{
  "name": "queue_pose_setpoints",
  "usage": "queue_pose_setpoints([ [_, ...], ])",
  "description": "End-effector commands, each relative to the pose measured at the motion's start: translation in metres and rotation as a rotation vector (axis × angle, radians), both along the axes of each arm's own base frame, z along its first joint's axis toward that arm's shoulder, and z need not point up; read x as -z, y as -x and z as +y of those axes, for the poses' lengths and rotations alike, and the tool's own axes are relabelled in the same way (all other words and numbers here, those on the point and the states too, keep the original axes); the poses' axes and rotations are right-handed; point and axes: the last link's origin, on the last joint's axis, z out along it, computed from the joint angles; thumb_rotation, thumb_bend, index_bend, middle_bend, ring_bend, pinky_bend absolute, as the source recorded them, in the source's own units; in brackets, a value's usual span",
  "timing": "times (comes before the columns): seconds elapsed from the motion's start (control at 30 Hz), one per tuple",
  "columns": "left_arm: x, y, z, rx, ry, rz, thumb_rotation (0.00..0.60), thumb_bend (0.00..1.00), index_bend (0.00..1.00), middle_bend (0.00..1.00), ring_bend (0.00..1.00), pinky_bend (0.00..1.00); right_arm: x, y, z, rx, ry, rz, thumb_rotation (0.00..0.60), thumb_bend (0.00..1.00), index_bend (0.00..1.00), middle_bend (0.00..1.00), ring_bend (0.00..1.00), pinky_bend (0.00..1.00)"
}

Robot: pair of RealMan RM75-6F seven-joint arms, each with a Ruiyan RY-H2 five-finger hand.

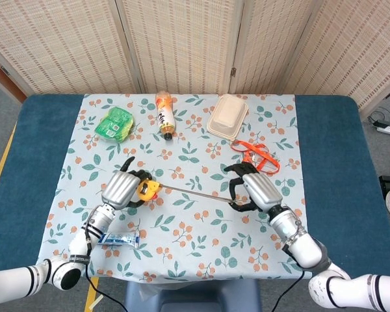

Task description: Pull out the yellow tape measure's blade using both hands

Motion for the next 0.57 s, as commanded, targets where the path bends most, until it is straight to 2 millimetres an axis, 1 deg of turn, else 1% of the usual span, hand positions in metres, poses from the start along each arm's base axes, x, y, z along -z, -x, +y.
queue_pose_setpoints([
  [0.03, -0.002, 0.017, 0.004, -0.006, 0.001, 0.011, 0.6, 0.33, 0.6, 0.59, 0.48, 0.0, -0.016, 0.015, 0.01, 0.016, 0.011, -0.018, 0.6, 0.55, 0.75, 0.21, 0.11, 0.0],
  [0.17, -0.004, 0.031, 0.008, -0.019, 0.007, 0.021, 0.6, 0.33, 0.6, 0.59, 0.47, 0.0, -0.033, 0.028, 0.021, 0.021, 0.031, -0.031, 0.6, 0.55, 0.75, 0.21, 0.11, 0.0],
  [0.27, -0.006, 0.038, 0.011, -0.029, 0.004, 0.01, 0.6, 0.33, 0.6, 0.59, 0.47, 0.0, -0.045, 0.038, 0.028, 0.028, 0.05, -0.043, 0.6, 0.55, 0.75, 0.21, 0.11, 0.0],
  [0.57, -0.011, 0.053, 0.017, -0.049, 0.008, -0.015, 0.6, 0.33, 0.6, 0.59, 0.47, 0.0, -0.077, 0.067, 0.047, 0.067, 0.104, -0.085, 0.6, 0.55, 0.75, 0.21, 0.11, 0.0],
])
